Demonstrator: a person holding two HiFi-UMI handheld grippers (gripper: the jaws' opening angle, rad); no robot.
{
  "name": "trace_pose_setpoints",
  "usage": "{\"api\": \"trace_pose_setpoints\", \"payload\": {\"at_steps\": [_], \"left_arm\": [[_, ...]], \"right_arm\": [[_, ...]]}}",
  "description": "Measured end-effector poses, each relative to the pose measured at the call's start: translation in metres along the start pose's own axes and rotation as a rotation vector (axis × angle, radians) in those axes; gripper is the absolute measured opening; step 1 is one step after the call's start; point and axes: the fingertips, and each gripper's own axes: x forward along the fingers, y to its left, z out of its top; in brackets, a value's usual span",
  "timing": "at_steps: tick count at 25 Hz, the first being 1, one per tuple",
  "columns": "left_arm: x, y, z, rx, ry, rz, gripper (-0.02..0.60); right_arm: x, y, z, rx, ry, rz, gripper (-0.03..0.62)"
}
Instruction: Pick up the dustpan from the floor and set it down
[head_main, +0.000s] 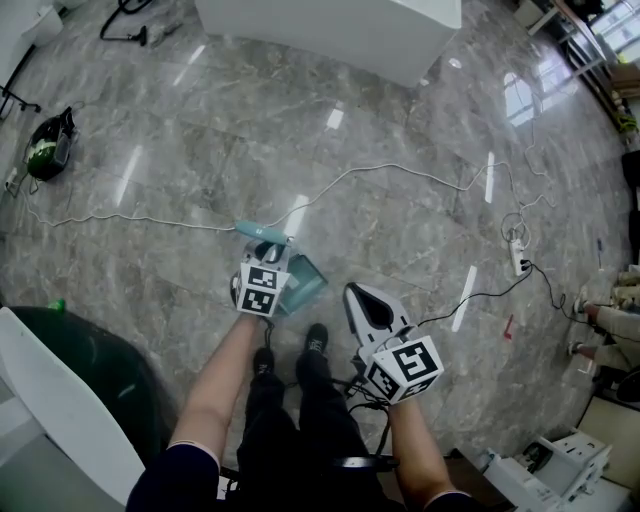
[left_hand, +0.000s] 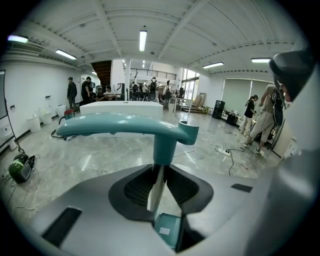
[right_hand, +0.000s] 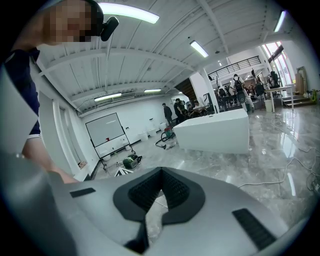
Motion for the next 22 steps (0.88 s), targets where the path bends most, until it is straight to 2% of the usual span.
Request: {"api": "trace_pose_setpoints", "payload": {"at_steps": [7,11,16,22], "left_arm": [[-0.03,-0.01,-0.002,0.013,-0.019,-0.013,0.1],[-0.062,-0.022,0.011,0.056,-0.073,-0.044,0.1],[-0.109,-0.037,0.05,0.11,-0.149,-0.074,0.1],[-0.169,-0.051,0.117,0.167,-0.241,-0.106,0.1]], "right_arm": [[-0.011,0.016,0.008,-0.009,-0.025,0.003,0.006],[-0.024,0.033,0.012,-0.018,-0.052,-0.005,0.006],[-0.045,0.055,0.028,-0.029,-0.092,-0.026,0.006],[-0.069,0.079,0.059,-0.054,-0.15,-0.047,0.006]]}}
